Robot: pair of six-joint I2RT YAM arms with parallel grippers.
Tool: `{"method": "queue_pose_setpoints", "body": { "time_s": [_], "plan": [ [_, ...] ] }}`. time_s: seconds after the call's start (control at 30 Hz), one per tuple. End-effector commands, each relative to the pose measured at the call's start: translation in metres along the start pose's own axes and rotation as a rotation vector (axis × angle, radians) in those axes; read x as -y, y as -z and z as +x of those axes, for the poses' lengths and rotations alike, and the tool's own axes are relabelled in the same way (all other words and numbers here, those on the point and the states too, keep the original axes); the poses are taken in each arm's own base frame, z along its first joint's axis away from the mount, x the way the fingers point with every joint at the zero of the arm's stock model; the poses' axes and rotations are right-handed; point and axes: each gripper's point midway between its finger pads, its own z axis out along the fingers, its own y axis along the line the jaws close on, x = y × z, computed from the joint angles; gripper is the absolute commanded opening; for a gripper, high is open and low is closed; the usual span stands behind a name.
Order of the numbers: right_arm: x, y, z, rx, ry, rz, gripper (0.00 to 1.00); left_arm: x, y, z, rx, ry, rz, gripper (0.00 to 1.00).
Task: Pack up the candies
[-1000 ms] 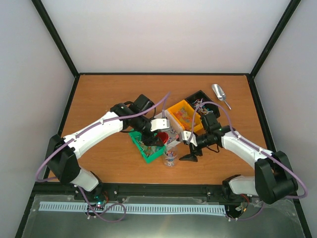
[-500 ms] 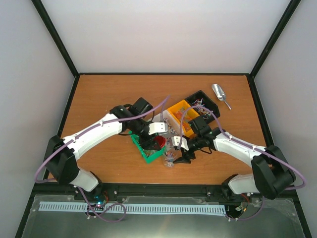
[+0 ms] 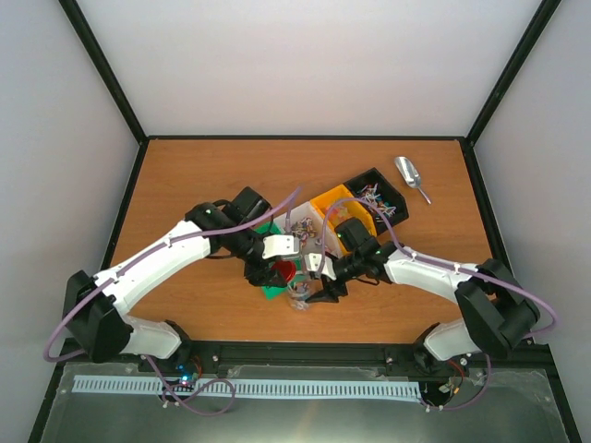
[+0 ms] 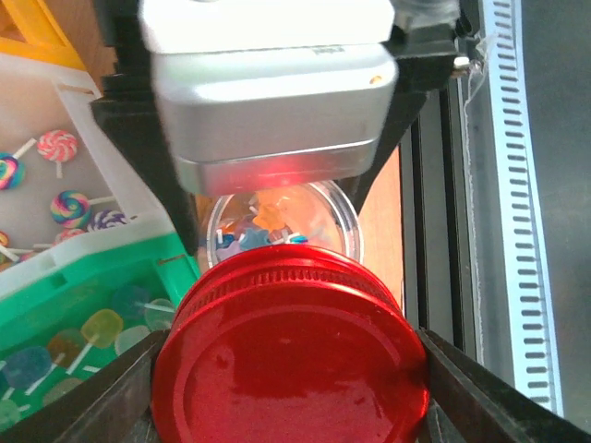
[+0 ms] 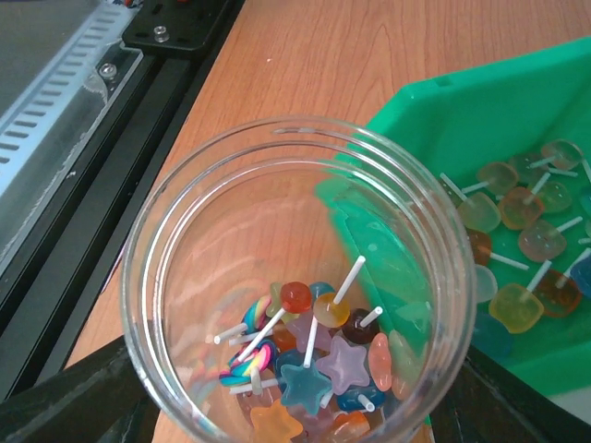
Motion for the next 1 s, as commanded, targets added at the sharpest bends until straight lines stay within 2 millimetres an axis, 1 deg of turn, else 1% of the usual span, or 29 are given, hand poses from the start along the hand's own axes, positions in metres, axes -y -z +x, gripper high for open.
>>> {"method": "queue_pose_setpoints", "body": {
  "time_s": [0.0, 0.1, 0.27, 0.37, 0.43, 0.47, 0.57, 0.67, 0.77, 0.83, 0.97],
  "plan": [
    [0.009, -0.014, -0.009, 0.048, 0.04, 0.027, 0.72, 0.009, 0.005, 0.016, -0.036, -0.035, 0.004, 0.52],
    [0.01, -0.02, -0.007, 0.067, 0.036, 0.025, 0.72, 0.012, 0.002, 0.022, -0.046, -0.031, 0.013, 0.52],
    [0.009, -0.027, 0.002, 0.084, 0.036, 0.03, 0.77, 0.014, 0.0, 0.02, -0.05, -0.043, 0.016, 0.52],
    [0.014, -0.031, 0.0, 0.104, 0.037, 0.035, 0.77, 0.013, -0.005, 0.022, -0.075, -0.061, 0.002, 0.52],
    [0.016, -0.033, -0.002, 0.116, 0.038, 0.029, 0.77, 0.011, -0.005, 0.021, -0.076, -0.065, -0.013, 0.52],
    [0.016, -0.034, -0.001, 0.116, 0.04, 0.025, 0.79, 0.009, -0.006, 0.02, -0.075, -0.063, -0.02, 0.52],
    [0.012, -0.037, 0.007, 0.097, 0.047, 0.009, 0.85, 0.005, -0.008, 0.018, -0.076, -0.065, -0.042, 0.52],
    [0.005, -0.04, 0.015, 0.098, 0.028, -0.016, 0.86, -0.001, -0.011, 0.016, -0.078, -0.059, -0.067, 0.52],
    [0.004, -0.041, 0.015, 0.112, 0.018, -0.02, 0.86, -0.007, -0.012, 0.016, -0.087, -0.055, -0.085, 0.52],
    [0.006, -0.039, 0.015, 0.12, 0.021, -0.011, 0.86, -0.007, -0.013, 0.015, -0.087, -0.058, -0.083, 0.52],
    [0.014, -0.028, 0.014, 0.158, -0.004, 0.015, 0.88, -0.005, -0.014, 0.012, -0.083, -0.054, -0.067, 0.52]
  ]
}}
